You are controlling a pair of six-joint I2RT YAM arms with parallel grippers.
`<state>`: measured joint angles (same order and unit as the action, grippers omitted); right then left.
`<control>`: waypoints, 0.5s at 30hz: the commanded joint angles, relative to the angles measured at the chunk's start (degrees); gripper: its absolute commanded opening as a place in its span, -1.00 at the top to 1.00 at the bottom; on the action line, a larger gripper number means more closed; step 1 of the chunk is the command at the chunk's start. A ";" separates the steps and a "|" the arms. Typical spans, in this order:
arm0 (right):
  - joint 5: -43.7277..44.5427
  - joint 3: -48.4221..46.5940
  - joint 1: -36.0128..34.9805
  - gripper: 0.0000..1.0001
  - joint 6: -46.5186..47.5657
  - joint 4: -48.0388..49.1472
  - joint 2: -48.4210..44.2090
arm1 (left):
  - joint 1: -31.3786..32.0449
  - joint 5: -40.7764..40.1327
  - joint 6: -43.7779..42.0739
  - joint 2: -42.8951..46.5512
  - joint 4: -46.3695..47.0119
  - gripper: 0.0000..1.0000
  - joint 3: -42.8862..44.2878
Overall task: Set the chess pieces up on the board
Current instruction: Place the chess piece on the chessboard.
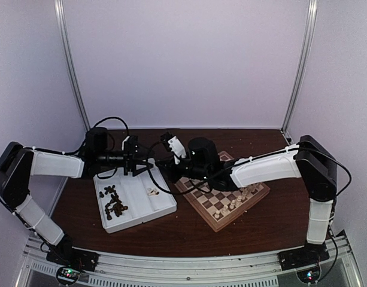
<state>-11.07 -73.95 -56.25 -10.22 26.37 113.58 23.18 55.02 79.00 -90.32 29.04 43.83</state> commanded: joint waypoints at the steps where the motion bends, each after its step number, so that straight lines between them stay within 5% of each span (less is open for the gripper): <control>1: 3.58 4.90 0.11 0.88 1.94 -1.78 -7.14 | -1.08 -0.40 -7.12 5.69 -1.77 -0.35 0.90; 10: 6.32 18.30 5.01 0.89 3.17 -13.72 -22.93 | -1.21 -9.20 -33.14 13.19 -32.62 -0.38 8.41; 15: 7.32 21.71 8.67 0.89 4.75 -24.75 -29.97 | -0.97 -13.97 -41.56 15.71 -39.83 -0.37 9.58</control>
<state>-5.89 -54.28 -49.74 -7.16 11.84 87.68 22.44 46.11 48.58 -76.44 -1.65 51.68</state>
